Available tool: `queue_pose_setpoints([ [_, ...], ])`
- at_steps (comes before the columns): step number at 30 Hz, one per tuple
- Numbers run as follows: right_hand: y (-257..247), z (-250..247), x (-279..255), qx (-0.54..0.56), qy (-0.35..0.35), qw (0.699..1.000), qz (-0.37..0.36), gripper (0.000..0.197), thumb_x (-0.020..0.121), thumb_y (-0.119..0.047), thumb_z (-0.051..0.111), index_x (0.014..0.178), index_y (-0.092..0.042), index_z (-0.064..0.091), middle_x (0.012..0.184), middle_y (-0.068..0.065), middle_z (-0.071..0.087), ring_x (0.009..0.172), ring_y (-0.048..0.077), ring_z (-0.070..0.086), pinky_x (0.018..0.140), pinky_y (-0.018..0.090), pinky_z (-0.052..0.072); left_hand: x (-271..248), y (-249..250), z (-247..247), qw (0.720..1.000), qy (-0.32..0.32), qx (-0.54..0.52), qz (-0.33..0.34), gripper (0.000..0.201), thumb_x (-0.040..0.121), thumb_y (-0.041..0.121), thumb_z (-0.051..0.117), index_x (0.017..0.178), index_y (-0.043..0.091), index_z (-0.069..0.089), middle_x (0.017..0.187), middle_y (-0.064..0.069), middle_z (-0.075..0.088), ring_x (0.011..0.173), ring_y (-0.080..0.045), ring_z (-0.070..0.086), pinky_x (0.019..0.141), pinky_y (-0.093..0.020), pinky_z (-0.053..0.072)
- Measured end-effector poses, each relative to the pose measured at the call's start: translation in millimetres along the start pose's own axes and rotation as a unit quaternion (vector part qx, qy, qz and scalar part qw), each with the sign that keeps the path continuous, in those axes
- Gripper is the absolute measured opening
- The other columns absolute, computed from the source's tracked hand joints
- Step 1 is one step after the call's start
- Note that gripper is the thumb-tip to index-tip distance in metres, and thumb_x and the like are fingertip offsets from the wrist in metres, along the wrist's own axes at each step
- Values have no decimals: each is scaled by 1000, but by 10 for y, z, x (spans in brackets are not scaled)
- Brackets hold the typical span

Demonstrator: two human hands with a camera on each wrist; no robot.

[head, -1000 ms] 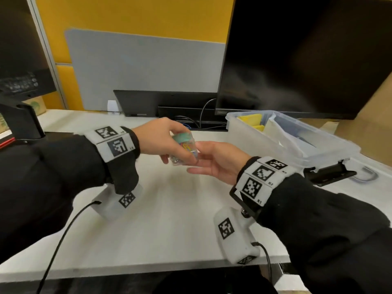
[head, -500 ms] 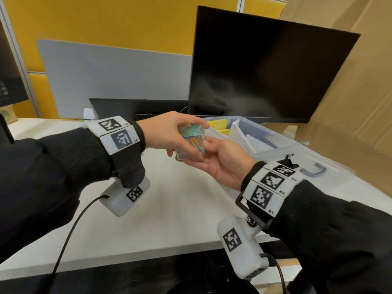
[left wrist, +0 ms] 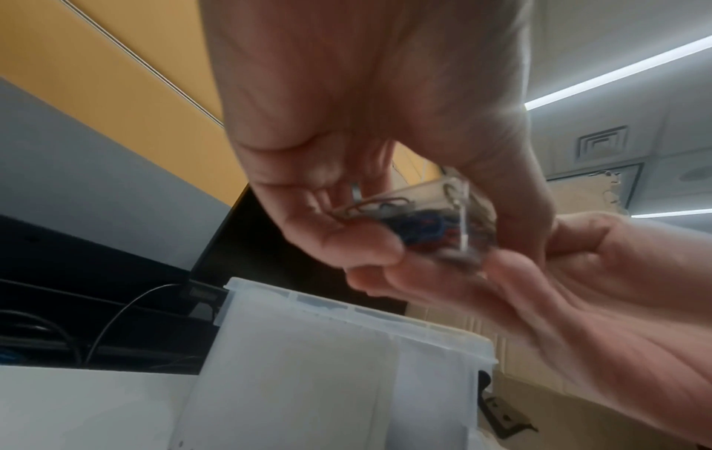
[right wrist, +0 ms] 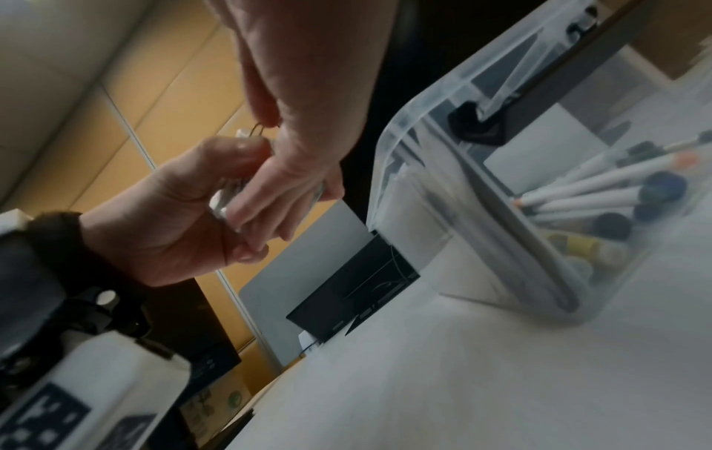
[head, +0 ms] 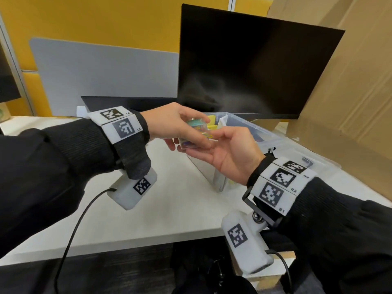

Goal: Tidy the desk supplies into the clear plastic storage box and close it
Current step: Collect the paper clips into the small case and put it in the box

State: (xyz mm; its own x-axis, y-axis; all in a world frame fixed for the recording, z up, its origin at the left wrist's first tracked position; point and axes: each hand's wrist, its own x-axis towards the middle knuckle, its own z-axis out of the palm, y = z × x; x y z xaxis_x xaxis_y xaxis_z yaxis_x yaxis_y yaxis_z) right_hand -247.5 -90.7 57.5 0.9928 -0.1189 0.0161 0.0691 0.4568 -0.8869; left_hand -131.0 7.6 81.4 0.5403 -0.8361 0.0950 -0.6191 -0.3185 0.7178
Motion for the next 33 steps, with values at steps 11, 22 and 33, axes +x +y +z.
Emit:
queue_pose_setpoints([
  [11,150,98,436,-34,53,998,3,43,102,-31,25,121,1,47,93,18,63,81,30,64,71,32,57,48,-180,-207,999,30,-20,-16,67,53,36,83,116,28,62,86,-2,69,59,-9,59,41,-19,44],
  [22,303,198,862,-82,88,992,25,36,99,-33,35,112,-8,56,111,19,63,109,38,61,80,38,54,155,-515,-330,985,52,164,-21,63,63,41,79,122,34,57,88,6,67,63,-6,60,54,-24,54],
  [33,395,330,922,-154,127,980,-18,27,100,-18,35,119,-5,49,93,18,62,95,42,66,67,34,56,84,-694,-617,991,-58,-96,-73,53,72,27,69,124,25,57,103,-5,71,85,-15,69,70,-25,58],
])
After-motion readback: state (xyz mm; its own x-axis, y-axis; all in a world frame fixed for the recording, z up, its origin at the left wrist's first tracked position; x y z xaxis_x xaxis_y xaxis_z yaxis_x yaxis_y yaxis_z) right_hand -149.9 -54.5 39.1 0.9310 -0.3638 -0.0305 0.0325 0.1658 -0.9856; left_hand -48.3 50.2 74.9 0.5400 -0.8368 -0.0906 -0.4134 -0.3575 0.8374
